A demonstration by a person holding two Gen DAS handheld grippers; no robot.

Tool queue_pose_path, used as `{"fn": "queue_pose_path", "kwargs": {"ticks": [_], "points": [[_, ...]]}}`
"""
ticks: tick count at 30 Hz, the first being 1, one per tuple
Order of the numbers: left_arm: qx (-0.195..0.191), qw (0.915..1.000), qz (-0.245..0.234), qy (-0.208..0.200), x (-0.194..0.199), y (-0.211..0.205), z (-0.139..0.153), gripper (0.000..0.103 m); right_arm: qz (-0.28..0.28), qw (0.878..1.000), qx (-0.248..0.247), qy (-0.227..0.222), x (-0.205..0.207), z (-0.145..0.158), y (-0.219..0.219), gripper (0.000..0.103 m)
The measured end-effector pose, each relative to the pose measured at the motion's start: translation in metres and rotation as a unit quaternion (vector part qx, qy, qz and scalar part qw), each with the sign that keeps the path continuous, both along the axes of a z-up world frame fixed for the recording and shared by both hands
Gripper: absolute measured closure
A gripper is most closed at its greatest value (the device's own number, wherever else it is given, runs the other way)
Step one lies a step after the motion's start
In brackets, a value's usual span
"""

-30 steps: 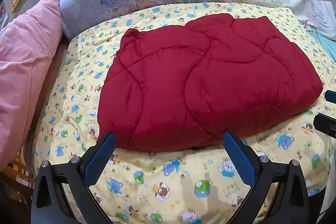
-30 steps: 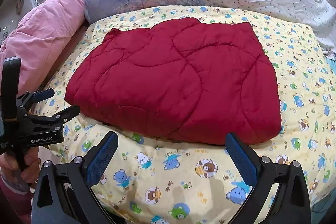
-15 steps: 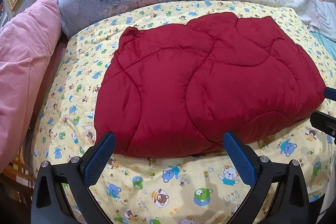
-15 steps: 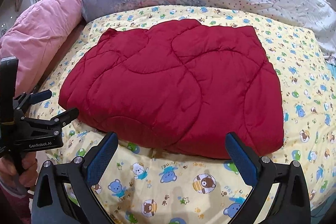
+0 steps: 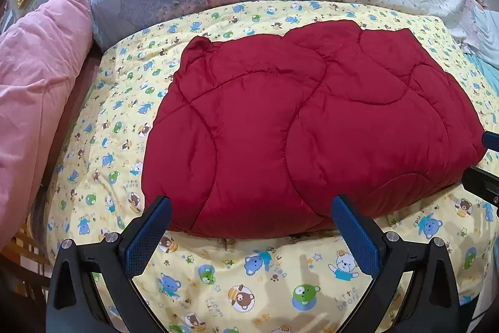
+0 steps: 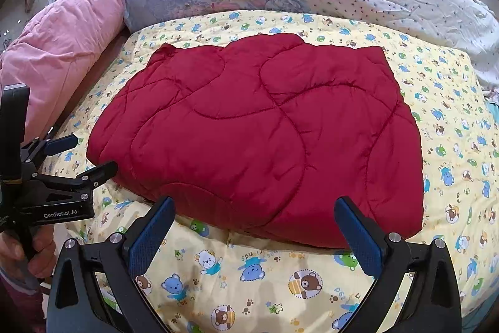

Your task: Fold large clothes

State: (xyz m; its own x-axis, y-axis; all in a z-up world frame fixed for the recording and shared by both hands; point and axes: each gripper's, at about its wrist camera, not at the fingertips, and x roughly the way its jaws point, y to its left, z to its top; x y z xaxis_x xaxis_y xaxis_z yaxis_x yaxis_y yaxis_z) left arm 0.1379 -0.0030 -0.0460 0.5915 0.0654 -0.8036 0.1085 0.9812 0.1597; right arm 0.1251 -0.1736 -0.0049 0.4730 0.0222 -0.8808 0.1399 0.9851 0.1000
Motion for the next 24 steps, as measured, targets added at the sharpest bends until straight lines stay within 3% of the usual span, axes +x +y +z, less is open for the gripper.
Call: {"fn": "queue_pose_path", "kwargs": {"ticks": [24], "points": [[-0.002,1.0000,-0.002,-0.008,0.0013,0.0032,0.0055,0.001,0.000,1.000,-0.001,0.001,0.0008,0.0002,-0.0008,0.001]]}}
